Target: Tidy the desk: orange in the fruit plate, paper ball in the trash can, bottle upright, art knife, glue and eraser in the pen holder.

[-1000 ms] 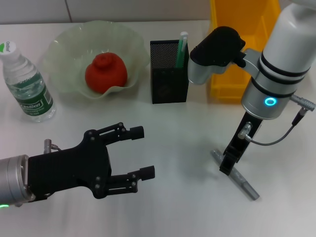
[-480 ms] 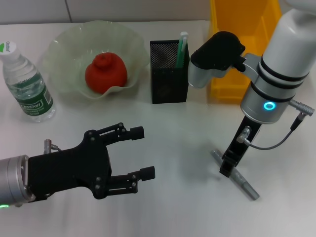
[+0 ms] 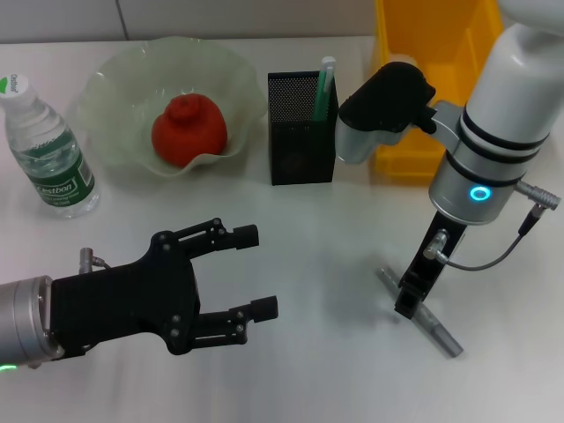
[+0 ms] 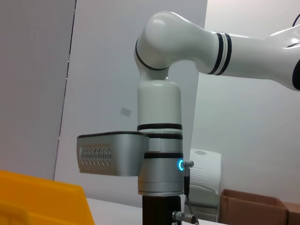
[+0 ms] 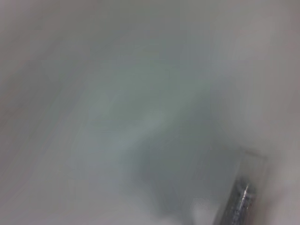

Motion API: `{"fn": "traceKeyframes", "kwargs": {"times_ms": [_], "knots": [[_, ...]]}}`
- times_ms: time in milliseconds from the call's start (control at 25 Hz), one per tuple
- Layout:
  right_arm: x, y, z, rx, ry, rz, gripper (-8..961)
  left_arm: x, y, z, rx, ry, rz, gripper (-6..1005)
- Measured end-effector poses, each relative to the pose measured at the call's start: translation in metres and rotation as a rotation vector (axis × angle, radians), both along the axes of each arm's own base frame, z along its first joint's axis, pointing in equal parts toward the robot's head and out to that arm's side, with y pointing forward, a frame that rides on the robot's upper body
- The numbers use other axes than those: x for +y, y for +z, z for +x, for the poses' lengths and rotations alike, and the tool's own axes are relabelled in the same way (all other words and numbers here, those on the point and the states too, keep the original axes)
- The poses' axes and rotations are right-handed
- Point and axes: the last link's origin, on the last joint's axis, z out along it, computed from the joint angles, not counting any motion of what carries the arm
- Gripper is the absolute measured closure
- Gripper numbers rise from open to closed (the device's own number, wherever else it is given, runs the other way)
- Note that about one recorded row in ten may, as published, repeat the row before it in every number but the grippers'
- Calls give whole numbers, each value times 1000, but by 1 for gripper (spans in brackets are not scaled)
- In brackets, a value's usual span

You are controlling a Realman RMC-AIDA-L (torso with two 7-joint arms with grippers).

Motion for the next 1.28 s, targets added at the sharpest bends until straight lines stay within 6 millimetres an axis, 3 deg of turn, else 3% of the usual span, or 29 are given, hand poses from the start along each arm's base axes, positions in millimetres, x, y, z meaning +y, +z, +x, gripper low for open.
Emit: {"fn": "traceKeyframes", "kwargs": {"times_ms": [120, 480, 680, 1280], "knots": [[-1, -1, 0, -4, 6, -4, 540, 0, 0, 0, -1, 0, 0, 197], [-1, -3, -1, -2, 15, -7, 676, 0, 1, 0, -3, 0, 1, 197], [-1, -3, -1, -3, 18, -8, 669, 0, 1, 1, -3, -3, 0, 197], [-1, -6, -3, -12, 59, -10, 792, 1, 0, 1, -3, -2, -2, 197]]}}
